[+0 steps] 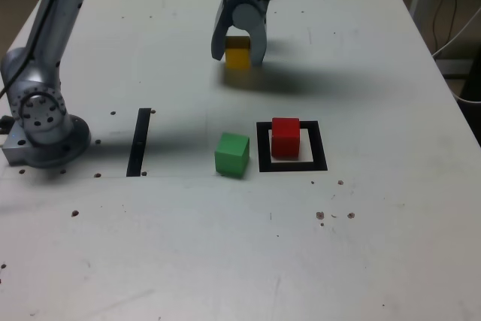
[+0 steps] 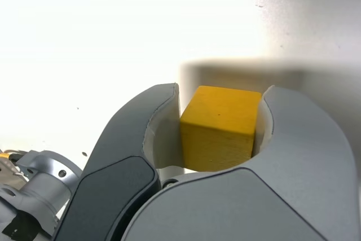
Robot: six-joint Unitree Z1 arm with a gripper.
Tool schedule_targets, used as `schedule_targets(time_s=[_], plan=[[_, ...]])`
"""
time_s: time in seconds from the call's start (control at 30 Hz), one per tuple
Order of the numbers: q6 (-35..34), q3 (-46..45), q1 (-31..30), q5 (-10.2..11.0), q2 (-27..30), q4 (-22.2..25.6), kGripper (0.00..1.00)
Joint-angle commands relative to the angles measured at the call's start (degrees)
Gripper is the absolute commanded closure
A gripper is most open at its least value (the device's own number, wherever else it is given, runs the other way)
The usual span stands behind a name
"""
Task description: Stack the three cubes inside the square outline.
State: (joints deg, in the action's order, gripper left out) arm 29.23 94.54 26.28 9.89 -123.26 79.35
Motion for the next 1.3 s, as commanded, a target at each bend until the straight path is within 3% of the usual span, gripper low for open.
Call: schedule_targets(time_s=[0.0,0.3,0.7,1.27], plan=[[-0.7,0.7,-1.1,0.0,1.8,1.3,0.65],[-3.6,1.9,-4.9,-2.1,4.7,4.9,0.65],[-9.3,5.2,-15.3,-5.8,6.1,9.6,0.65],[-16.2,8.3,-26.3,-11.2,4.2,11.0,0.65]])
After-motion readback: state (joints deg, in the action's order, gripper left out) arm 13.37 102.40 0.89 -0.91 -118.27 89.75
